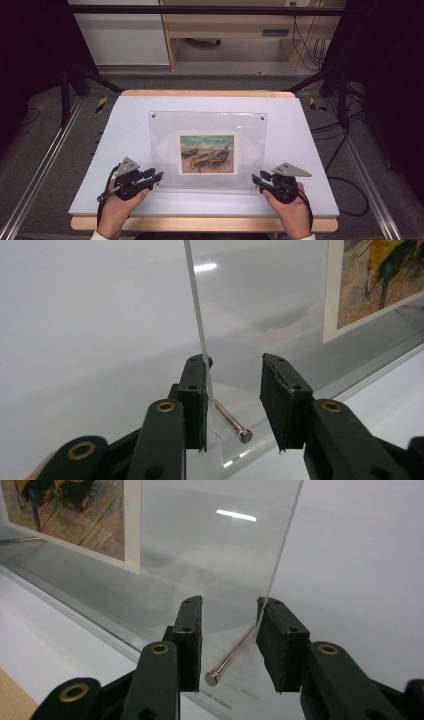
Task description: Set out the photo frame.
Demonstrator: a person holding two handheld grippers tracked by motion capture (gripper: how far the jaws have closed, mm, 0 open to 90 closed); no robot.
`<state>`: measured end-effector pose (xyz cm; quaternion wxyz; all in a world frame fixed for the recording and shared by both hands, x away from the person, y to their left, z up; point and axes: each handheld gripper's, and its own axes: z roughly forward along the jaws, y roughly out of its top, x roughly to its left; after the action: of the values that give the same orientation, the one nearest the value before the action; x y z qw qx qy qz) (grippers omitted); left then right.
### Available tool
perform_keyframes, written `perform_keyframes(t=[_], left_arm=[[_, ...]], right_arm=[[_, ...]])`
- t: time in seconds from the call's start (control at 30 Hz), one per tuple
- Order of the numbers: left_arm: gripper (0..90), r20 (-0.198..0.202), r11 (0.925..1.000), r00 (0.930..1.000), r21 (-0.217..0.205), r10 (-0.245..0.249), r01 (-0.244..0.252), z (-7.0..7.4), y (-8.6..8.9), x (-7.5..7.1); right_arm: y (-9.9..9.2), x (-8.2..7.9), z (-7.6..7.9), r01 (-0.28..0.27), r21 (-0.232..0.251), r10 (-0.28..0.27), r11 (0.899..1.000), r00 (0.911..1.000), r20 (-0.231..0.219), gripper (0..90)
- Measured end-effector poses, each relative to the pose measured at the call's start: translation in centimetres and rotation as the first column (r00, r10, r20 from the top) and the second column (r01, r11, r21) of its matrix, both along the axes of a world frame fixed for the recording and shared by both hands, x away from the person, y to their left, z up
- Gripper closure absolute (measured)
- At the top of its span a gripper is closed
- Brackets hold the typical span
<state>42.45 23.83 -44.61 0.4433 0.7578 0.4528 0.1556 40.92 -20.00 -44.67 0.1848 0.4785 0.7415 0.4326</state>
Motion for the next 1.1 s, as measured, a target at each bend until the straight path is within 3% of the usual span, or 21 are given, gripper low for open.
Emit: perform_keyframes(t=[1.1], left_arm=[[63.7, -0.009, 0.9991, 0.9998, 0.037, -0.019, 0.02, -0.21, -0.09, -0.84]], right_arm=[[-0.07, -0.72, -0.36, -0.017, -0.016, 0.017, 1.0, 0.9999, -0.003, 63.7]])
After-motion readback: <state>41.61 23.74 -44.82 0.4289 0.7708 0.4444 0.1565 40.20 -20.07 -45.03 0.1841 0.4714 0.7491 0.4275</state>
